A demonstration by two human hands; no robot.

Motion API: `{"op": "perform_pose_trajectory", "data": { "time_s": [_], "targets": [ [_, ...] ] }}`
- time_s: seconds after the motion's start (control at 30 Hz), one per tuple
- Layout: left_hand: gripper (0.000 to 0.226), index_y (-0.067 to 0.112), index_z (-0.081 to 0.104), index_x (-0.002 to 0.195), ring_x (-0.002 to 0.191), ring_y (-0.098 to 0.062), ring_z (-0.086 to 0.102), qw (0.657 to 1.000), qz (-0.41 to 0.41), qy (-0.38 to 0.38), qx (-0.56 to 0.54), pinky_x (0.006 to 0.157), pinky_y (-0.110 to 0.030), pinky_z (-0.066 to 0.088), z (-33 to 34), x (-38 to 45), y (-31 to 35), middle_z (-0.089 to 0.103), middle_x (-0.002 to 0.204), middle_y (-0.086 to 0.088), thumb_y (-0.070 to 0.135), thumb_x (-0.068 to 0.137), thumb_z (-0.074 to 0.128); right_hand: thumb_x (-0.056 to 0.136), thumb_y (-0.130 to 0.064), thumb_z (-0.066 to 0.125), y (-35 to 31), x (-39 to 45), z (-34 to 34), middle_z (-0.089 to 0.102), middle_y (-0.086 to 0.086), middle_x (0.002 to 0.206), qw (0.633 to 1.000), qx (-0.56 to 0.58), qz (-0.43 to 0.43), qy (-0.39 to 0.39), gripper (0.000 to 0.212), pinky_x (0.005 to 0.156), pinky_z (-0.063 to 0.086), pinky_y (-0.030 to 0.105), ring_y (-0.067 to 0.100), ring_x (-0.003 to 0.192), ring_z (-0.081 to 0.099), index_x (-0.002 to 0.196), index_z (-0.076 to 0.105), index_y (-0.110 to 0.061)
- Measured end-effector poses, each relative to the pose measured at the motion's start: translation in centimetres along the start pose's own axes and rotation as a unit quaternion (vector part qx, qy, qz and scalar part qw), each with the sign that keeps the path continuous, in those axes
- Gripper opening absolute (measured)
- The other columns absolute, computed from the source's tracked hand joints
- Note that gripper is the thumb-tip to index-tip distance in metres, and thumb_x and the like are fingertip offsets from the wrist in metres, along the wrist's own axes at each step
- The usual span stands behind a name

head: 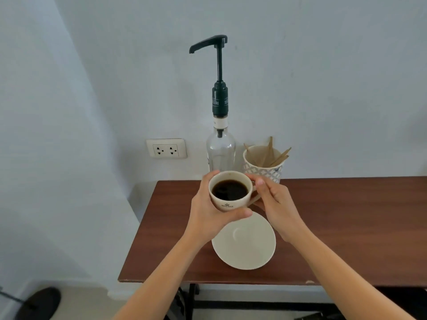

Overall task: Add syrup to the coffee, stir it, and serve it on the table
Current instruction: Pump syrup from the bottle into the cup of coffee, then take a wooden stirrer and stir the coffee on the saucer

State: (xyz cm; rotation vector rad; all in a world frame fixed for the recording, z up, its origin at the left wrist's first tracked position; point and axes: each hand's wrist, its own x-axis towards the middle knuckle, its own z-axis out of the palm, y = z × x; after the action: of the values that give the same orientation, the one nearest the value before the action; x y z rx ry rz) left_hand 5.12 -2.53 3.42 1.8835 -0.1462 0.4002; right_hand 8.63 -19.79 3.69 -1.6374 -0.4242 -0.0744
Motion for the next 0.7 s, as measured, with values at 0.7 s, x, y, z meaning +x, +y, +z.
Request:
{"op": "perform_pose_trajectory", "data": {
  "time_s": [0.7],
  "targets": [
    [0.093, 0.059, 0.034, 0.130, 0.130, 0.000, 0.050, 0.996, -0.021, -0.086, 0.000, 0.104, -0.013, 0.041, 3.6, -4.4, -4.4, 0.056, 0.134, 0.017, 0.039, 0.060, 0.092, 0.106, -0.014, 0.039, 5.9, -5.1, -1.4, 0.075, -0.003, 0.112, 0.998, -0.017, 0.057, 0.013, 0.033, 0.096, 0.055, 0.040, 0.018, 0.110, 0.069, 0.120, 0.067, -0.021]
  ]
}}
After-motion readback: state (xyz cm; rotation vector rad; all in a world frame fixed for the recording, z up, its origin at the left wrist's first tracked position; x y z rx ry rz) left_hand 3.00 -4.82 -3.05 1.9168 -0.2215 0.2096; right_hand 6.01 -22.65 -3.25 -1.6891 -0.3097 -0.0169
